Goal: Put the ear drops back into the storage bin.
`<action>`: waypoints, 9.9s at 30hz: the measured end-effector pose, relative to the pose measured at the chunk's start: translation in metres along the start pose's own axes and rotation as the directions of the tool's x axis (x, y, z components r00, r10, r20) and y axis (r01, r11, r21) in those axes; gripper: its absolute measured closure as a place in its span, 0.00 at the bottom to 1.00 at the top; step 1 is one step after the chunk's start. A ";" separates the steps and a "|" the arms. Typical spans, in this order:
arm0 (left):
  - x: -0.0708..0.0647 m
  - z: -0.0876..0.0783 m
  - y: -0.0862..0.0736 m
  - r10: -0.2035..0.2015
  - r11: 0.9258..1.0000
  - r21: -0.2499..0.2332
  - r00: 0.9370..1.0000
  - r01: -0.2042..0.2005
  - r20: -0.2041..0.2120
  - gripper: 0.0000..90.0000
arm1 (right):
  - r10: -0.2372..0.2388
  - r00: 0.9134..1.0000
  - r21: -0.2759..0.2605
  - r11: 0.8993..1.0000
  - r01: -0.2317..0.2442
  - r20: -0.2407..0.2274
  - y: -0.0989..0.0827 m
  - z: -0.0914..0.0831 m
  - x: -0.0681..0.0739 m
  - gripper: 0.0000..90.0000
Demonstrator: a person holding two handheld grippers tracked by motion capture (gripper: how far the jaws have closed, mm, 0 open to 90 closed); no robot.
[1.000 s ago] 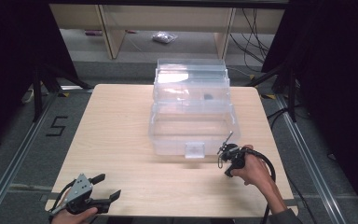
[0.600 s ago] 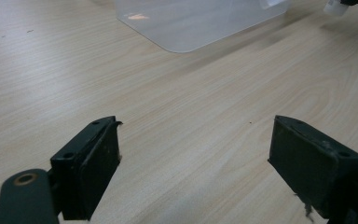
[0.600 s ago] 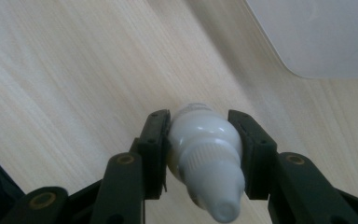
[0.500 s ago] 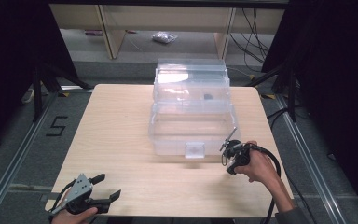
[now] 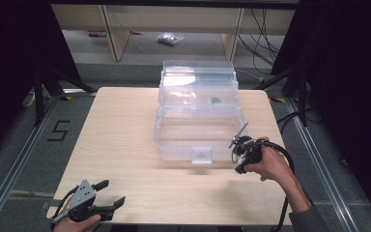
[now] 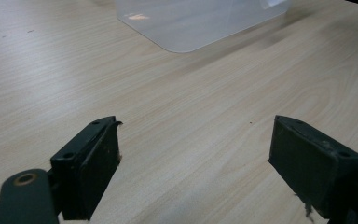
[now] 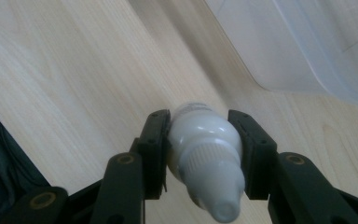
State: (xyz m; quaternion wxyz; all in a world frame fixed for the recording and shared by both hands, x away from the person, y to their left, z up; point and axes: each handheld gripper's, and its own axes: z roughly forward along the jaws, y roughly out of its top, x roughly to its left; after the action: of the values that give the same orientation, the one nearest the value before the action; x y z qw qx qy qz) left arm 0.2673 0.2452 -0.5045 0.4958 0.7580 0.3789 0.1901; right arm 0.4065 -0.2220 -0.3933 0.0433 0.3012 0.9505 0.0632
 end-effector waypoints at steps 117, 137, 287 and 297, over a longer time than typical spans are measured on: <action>0.000 0.000 0.000 -0.008 1.000 0.000 1.000 0.008 0.006 0.17 | 0.202 0.979 0.090 0.975 -0.202 0.006 0.085 0.044 -0.090 0.67; 0.000 0.000 0.000 -0.005 1.000 0.003 1.000 0.005 0.006 0.17 | 0.209 0.978 0.113 0.972 -0.206 -0.014 0.086 0.060 -0.092 0.67; 0.000 0.000 0.000 -0.004 1.000 0.002 1.000 0.004 0.003 0.17 | 0.132 0.991 -0.479 0.868 -0.128 -0.026 -0.024 0.003 0.038 0.25; 0.000 0.000 0.000 -0.004 1.000 0.001 1.000 0.004 0.003 0.17 | 0.108 0.994 -0.540 0.836 -0.101 -0.020 -0.036 0.011 0.037 0.25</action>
State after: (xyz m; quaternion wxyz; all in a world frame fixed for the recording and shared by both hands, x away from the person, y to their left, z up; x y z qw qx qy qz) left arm 0.2673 0.2448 -0.5043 0.4961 0.7579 0.3797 0.1879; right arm 0.3575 -0.2284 -0.4108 0.1281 0.3285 0.8761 0.3287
